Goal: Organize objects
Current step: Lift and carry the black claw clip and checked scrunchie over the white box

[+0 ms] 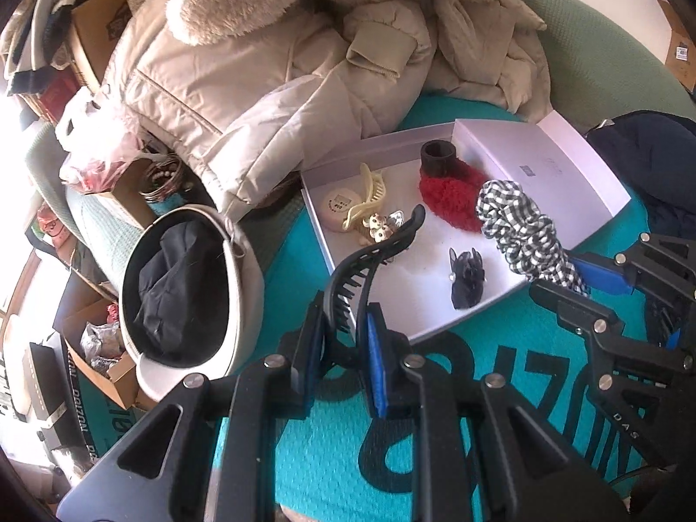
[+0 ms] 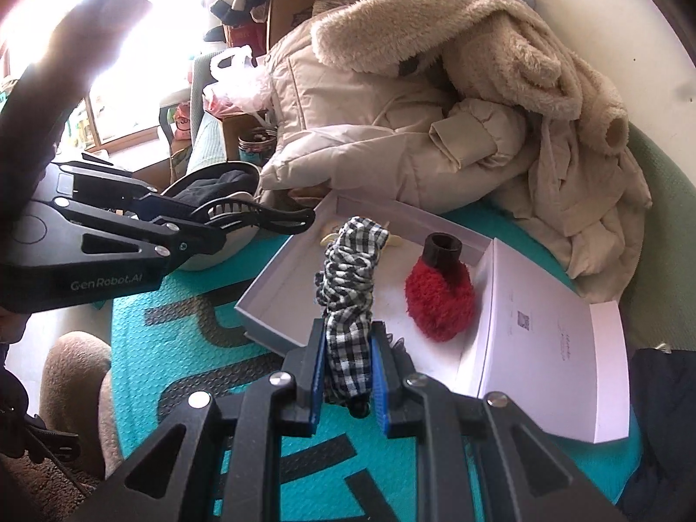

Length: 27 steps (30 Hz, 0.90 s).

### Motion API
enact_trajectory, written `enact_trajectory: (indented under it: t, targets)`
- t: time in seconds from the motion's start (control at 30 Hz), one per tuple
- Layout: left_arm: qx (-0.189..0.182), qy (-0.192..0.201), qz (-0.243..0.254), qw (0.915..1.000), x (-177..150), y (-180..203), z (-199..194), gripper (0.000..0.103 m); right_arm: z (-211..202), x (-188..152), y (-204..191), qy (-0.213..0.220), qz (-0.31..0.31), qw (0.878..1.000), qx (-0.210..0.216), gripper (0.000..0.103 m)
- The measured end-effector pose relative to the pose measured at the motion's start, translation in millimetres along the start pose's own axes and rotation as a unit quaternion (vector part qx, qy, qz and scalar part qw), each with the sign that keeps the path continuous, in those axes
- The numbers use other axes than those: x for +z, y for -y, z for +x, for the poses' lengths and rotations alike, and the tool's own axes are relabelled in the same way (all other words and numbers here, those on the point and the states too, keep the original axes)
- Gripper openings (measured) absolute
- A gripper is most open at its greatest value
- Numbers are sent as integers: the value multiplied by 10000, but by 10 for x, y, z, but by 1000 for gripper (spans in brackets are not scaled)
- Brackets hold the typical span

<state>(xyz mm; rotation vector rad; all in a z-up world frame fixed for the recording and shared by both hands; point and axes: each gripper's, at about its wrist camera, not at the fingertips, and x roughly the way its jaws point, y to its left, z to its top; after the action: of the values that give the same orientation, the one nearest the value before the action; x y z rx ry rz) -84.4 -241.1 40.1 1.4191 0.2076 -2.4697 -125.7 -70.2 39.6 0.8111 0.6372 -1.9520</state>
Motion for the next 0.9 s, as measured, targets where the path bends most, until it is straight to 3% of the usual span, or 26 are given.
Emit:
enact_trajectory:
  t: [0.9]
  targets:
    - [-60,-179,136,9997,742,104,1076,18,843,336,667,-34,195,9995,-248,18]
